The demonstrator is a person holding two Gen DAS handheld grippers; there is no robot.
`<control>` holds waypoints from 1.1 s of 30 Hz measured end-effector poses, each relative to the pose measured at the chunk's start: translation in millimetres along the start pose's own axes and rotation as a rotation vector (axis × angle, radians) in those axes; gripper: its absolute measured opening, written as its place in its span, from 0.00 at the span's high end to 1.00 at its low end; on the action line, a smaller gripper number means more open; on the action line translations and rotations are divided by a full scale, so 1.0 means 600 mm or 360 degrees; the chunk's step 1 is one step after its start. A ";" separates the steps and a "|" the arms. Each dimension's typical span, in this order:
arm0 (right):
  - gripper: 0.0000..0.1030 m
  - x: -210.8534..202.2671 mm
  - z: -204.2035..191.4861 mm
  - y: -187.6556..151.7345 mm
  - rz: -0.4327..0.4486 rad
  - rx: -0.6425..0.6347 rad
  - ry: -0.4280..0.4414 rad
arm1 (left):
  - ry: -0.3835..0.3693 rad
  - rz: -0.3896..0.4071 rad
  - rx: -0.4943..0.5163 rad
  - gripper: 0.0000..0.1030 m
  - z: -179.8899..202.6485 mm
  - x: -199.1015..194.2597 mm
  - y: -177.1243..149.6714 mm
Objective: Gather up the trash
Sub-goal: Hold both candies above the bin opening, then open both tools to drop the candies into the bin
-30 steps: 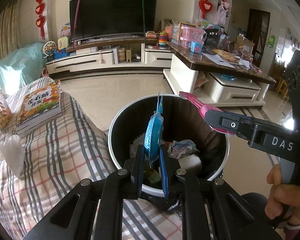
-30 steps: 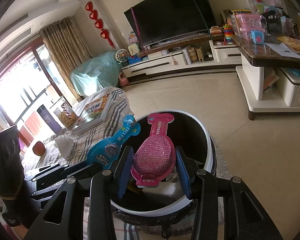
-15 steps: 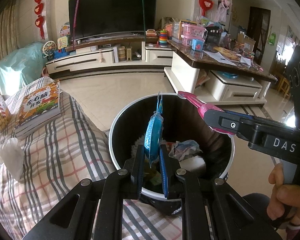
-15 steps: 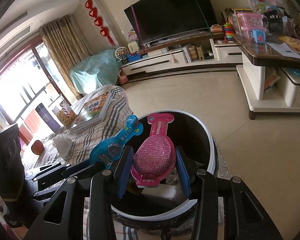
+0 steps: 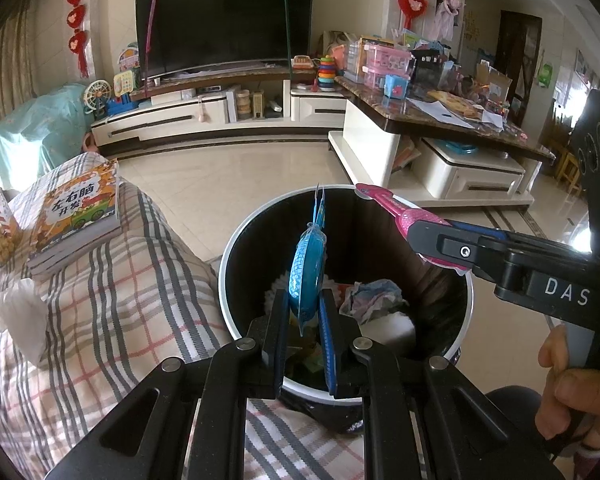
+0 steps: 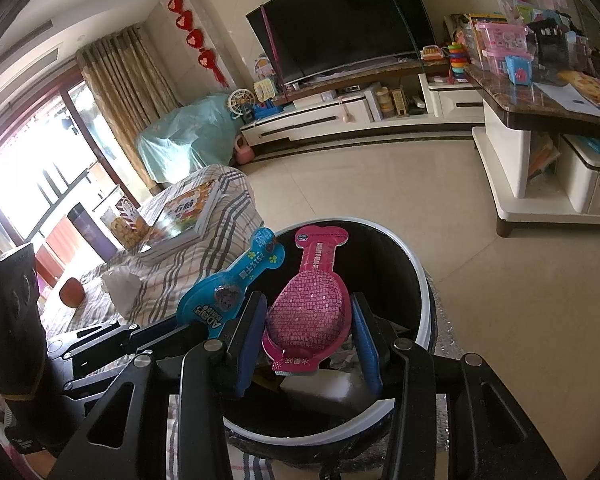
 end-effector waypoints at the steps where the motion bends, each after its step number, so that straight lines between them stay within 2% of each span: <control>1: 0.58 0.000 0.001 0.000 0.0000 0.0000 0.0001 | 0.0000 -0.0003 0.0000 0.87 0.000 0.001 0.001; 20: 0.58 0.010 0.005 -0.001 -0.0027 0.0013 -0.0005 | -0.0006 -0.0032 -0.0013 0.87 -0.003 0.011 0.007; 24: 0.55 0.010 0.005 0.002 -0.0023 0.0016 -0.0018 | -0.0005 -0.0039 -0.0003 0.86 -0.002 0.012 0.007; 26: 0.54 0.009 0.008 0.004 -0.0023 0.0031 -0.0019 | -0.0010 -0.0040 -0.0008 0.82 -0.002 0.011 0.008; 28: 0.48 0.006 0.011 0.006 -0.0015 0.0046 -0.0025 | -0.0004 -0.0019 -0.0016 0.80 -0.003 0.004 0.008; 30: 0.35 -0.001 0.013 0.008 0.0001 0.0066 -0.0031 | -0.0010 -0.0007 -0.0025 0.78 -0.004 -0.002 0.007; 31: 0.32 -0.007 0.015 0.007 0.0011 0.0078 -0.0033 | -0.0005 0.0002 -0.0028 0.76 -0.004 -0.006 0.005; 33: 0.23 -0.017 0.015 0.008 0.0025 0.0097 -0.0027 | 0.0010 0.0030 -0.0034 0.69 -0.006 -0.020 -0.003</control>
Point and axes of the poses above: each gripper's, at about its wrist camera, not at the fingertips, and x roughly the way its jaws point, z to its right, y to its top, the point moved 3 cm from there along x, roughly the way its jaws point, and after that the axes turned 11 degrees about -y, right-handed, at the moved point
